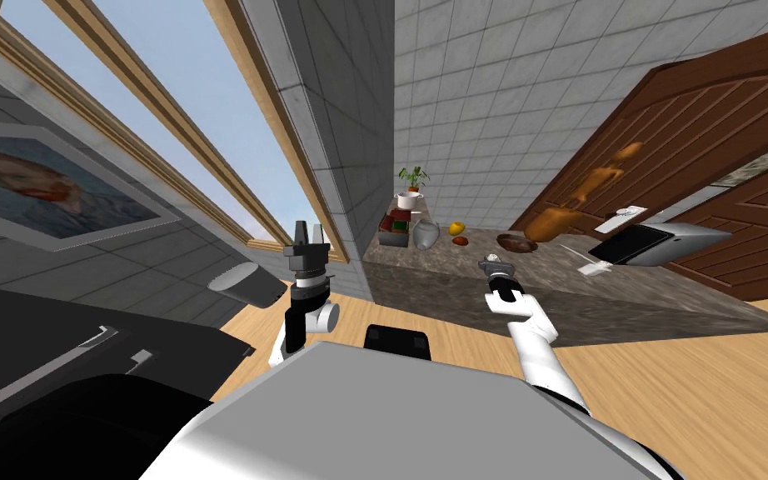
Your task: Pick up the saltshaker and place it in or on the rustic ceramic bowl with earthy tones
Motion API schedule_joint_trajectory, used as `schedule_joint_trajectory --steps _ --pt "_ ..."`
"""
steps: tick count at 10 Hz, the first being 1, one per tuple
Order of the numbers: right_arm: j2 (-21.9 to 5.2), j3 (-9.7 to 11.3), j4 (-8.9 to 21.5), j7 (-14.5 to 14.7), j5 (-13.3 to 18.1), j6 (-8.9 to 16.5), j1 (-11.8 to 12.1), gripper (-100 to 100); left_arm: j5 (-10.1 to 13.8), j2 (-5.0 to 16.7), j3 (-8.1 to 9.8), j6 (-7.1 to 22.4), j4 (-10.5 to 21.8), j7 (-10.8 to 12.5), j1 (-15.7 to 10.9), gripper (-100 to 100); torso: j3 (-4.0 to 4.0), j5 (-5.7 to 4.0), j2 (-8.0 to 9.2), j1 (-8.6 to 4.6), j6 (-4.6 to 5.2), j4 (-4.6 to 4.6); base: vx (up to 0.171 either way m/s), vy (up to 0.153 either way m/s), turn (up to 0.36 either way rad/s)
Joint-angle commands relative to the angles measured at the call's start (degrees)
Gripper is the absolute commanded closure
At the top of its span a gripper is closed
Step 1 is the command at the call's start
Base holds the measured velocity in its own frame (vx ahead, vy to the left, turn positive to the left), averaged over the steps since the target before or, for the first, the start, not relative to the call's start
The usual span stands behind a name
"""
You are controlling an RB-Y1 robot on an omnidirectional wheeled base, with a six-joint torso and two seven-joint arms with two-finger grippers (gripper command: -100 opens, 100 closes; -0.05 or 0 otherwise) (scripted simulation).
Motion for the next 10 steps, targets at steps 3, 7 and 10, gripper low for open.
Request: schedule_joint_trajectory --steps 3,7,10 --pt "-2.0 0.8 2.0 -2.1 -0.2 -3.7 -3.0 100 0.0 0.0 0.01 0.0 0.0 0.0 0.0 0 -0.12 -0.01 -0.24 -0.25 0.02 -0.03 -0.183 -0.182 0.033" --pt "-4.0 1.9 3.6 -3.3 -0.5 -6.4 -5.5 100 0.0 0.0 0.01 0.0 0.0 0.0 0.0 0 -0.54 -0.03 -0.95 -0.24 -0.06 -0.21 -0.063 -0.211 0.064" --pt "-4.9 2.6 4.0 -3.1 -0.7 -6.9 -5.7 100 0.0 0.0 0.01 0.0 0.0 0.0 0.0 0 -0.79 -0.12 -1.37 -0.46 -0.11 -0.31 0.052 -0.261 0.097"
